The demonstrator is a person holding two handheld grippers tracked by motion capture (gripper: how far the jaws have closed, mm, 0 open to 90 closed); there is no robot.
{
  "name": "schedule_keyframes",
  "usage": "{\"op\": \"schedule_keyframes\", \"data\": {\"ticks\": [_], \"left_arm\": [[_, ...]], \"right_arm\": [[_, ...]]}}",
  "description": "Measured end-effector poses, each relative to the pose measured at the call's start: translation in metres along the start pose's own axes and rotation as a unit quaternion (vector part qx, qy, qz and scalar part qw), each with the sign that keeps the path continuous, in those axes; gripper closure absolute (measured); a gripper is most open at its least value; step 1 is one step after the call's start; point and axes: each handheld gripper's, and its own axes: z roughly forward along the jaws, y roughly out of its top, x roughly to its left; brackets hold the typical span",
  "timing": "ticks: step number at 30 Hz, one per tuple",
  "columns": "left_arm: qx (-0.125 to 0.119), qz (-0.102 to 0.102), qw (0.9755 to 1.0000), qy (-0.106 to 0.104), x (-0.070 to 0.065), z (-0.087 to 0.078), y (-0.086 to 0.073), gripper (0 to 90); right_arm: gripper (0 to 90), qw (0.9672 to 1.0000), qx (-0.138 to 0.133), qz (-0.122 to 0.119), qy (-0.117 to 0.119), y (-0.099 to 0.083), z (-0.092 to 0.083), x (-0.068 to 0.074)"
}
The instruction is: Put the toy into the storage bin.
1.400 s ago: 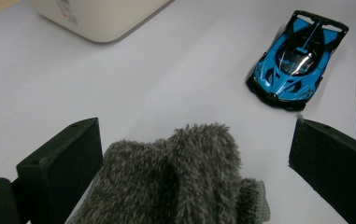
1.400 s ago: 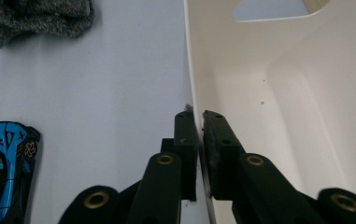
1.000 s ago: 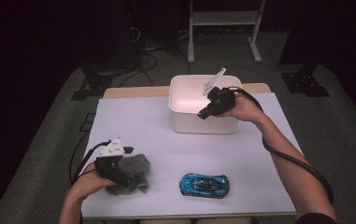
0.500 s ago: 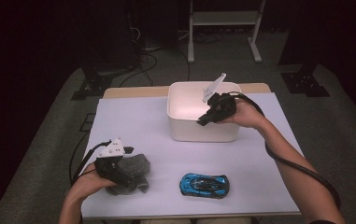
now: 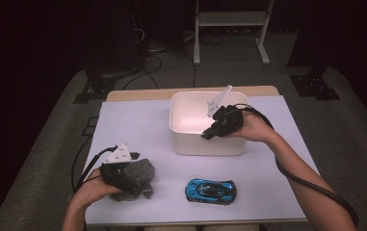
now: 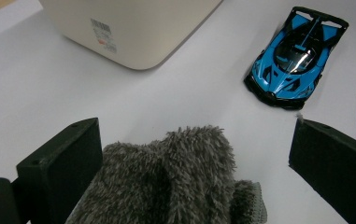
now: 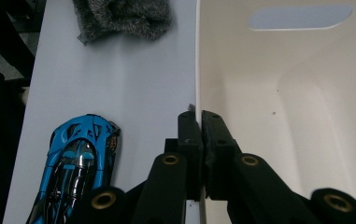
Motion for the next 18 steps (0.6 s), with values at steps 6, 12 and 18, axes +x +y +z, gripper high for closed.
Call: {"op": "schedule_keyframes", "data": {"ticks": [6, 12, 18], "left_arm": [[0.0, 0.0, 1.0, 0.002, 0.001, -0.001, 0.0, 2.4], [0.002, 0.001, 1.0, 0.001, 0.001, 0.0, -0.001, 2.4], [0.0, -0.001, 1.0, 0.001, 0.001, 0.0, -0.001, 2.4]], "right_arm": [[86.0, 1.0, -0.001, -0.005, 0.0, 0.0, 0.001, 0.01], [86.2, 0.9999, 0.003, -0.012, 0.008, 0.002, 0.001, 0.019], [86.2, 0.9998, 0.004, -0.02, 0.009, 0.003, 0.002, 0.027]]}}
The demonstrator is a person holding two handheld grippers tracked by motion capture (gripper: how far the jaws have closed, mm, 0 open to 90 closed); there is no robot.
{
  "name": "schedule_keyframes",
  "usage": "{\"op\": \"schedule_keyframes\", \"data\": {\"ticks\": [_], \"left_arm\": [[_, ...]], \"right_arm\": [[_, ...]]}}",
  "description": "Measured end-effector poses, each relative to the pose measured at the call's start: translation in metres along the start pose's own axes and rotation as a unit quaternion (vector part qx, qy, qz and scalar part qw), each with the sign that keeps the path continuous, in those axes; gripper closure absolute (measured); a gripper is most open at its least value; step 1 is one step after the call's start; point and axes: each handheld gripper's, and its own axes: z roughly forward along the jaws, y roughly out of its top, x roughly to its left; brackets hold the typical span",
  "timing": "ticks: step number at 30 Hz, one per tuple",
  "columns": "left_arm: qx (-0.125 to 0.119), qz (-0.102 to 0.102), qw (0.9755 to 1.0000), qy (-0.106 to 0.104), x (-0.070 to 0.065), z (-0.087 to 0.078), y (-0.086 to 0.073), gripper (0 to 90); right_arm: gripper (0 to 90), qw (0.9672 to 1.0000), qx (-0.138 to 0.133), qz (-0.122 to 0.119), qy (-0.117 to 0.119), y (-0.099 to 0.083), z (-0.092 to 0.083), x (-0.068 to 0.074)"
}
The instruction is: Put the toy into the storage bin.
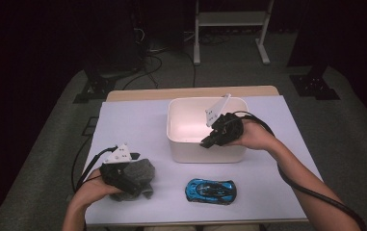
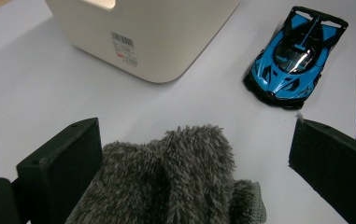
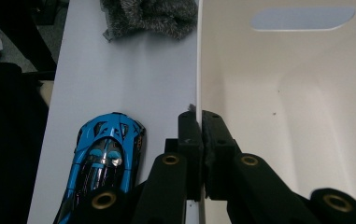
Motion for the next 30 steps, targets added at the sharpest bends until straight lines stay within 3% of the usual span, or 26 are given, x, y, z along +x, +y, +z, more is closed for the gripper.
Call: {"op": "schedule_keyframes", "data": {"ticks": [7, 11, 14, 16, 22, 30], "left_arm": [[-0.002, -0.001, 1.0, -0.001, 0.0, 0.0, 0.0, 2.4], [-0.007, -0.001, 1.0, 0.001, 0.0, -0.001, 0.0, 2.4], [-0.007, -0.001, 1.0, 0.002, 0.0, -0.001, 0.0, 2.4], [-0.006, 0.0, 1.0, 0.002, 0.0, 0.0, 0.0, 2.4], [-0.004, 0.0, 1.0, 0.001, 0.0, 0.002, 0.0, 2.4], [-0.005, -0.008, 0.9999, 0.003, 0.0, 0.002, -0.001, 2.4]], "right_arm": [[86.2, 1.0, -0.001, -0.005, 0.002, 0.001, 0.001, 0.006], [84.6, 1.0, -0.004, 0.005, 0.003, -0.001, 0.001, 0.005], [66.0, 0.9998, -0.008, 0.018, -0.008, 0.0, -0.001, 0.005], [64.5, 0.9996, -0.013, 0.023, -0.006, -0.001, -0.005, 0.005], [44.3, 0.9986, -0.038, 0.03, -0.021, -0.002, -0.021, 0.015], [29.8, 0.9968, -0.074, 0.02, -0.024, -0.004, -0.037, 0.044]]}}
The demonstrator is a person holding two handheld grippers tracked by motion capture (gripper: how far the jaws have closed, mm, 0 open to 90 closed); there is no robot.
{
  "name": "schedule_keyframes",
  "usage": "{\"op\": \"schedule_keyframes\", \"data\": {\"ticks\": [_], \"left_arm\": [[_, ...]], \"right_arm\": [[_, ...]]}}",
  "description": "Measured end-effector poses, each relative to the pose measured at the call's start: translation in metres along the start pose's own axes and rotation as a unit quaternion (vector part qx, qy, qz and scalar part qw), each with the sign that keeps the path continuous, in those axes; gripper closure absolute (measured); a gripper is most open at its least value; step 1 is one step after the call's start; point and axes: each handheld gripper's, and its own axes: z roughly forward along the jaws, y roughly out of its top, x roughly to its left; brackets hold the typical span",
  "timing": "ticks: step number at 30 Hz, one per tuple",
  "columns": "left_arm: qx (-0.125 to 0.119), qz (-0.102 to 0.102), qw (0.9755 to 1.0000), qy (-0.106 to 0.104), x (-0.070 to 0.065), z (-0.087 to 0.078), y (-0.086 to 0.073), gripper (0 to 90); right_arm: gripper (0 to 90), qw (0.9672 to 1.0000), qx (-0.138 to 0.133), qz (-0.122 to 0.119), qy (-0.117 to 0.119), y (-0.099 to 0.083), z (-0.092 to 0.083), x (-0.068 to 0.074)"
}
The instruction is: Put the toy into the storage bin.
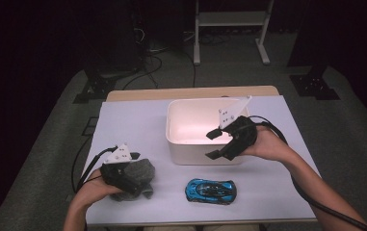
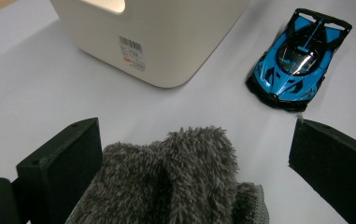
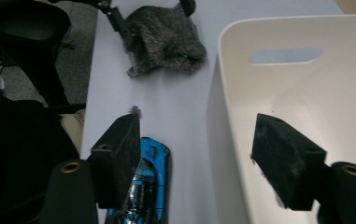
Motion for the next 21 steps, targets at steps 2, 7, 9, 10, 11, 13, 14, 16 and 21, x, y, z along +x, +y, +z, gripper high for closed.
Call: {"op": "schedule_keyframes", "data": {"ticks": [2, 7, 9, 10, 11, 13, 14, 16, 21], "left_arm": [[0.004, 0.003, 1.0, 0.0, 0.0, 0.0, 0.0, 2.4], [0.006, 0.003, 1.0, -0.001, 0.0, 0.001, -0.001, 2.4], [0.007, 0.0, 1.0, -0.001, 0.0, 0.001, -0.001, 2.4], [0.007, 0.0, 1.0, -0.001, 0.0, 0.001, -0.001, 2.4], [0.008, 0.0, 1.0, -0.002, 0.0, 0.002, -0.001, 2.4], [0.009, 0.0, 1.0, -0.002, 0.0, 0.002, -0.001, 2.4], [0.009, 0.0, 1.0, -0.002, 0.0, 0.002, -0.001, 2.4], [0.009, 0.001, 1.0, -0.002, -0.001, 0.002, -0.001, 2.4], [0.007, 0.0, 1.0, -0.001, -0.001, 0.001, -0.001, 2.4]], "right_arm": [[26.6, 1.0, -0.003, -0.001, 0.003, -0.002, 0.0, 0.008], [23.0, 0.9999, -0.003, -0.007, 0.011, -0.011, 0.005, 0.025], [21.3, 0.9998, -0.002, -0.011, 0.013, -0.015, 0.008, 0.03], [21.3, 0.9998, -0.002, -0.011, 0.017, -0.018, 0.01, 0.033], [21.2, 0.9998, 0.0, -0.01, 0.018, -0.02, 0.012, 0.035], [21.0, 0.9997, 0.0, -0.01, 0.021, -0.025, 0.016, 0.038], [21.0, 0.9997, 0.001, -0.009, 0.024, -0.027, 0.019, 0.04], [20.3, 0.9996, 0.002, -0.005, 0.027, -0.033, 0.023, 0.041], [18.6, 0.9994, 0.009, 0.001, 0.033, -0.045, 0.036, 0.044]]}}
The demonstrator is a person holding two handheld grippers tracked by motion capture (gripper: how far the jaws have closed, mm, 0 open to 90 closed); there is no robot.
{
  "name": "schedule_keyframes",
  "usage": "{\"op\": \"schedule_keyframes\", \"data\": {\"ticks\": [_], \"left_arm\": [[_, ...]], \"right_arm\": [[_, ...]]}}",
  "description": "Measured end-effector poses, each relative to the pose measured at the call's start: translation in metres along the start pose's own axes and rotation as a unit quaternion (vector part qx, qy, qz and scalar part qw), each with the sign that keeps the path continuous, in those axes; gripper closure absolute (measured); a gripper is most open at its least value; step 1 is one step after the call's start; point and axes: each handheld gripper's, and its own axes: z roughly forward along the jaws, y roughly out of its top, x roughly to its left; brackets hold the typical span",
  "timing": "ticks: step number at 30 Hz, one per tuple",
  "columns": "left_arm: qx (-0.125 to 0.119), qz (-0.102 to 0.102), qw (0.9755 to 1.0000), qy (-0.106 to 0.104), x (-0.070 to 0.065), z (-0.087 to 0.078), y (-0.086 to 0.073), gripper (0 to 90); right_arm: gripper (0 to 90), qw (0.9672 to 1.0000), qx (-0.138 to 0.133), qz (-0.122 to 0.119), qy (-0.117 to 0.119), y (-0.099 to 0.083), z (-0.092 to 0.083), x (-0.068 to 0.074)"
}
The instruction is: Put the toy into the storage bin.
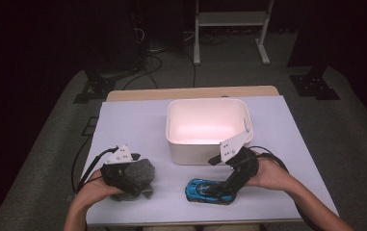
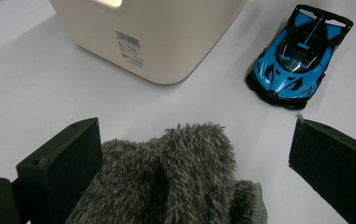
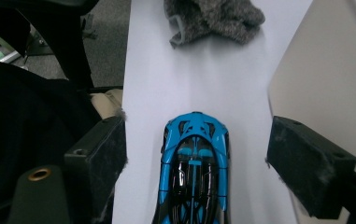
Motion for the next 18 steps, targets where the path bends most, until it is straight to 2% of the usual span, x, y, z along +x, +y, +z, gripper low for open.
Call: {"op": "schedule_keyframes", "data": {"ticks": [18], "left_arm": [[0.002, 0.0, 1.0, 0.003, 0.001, -0.002, -0.001, 2.4]], "right_arm": [[17.6, 0.999, 0.024, 0.037, 0.005, -0.042, 0.043, -0.001]]}}
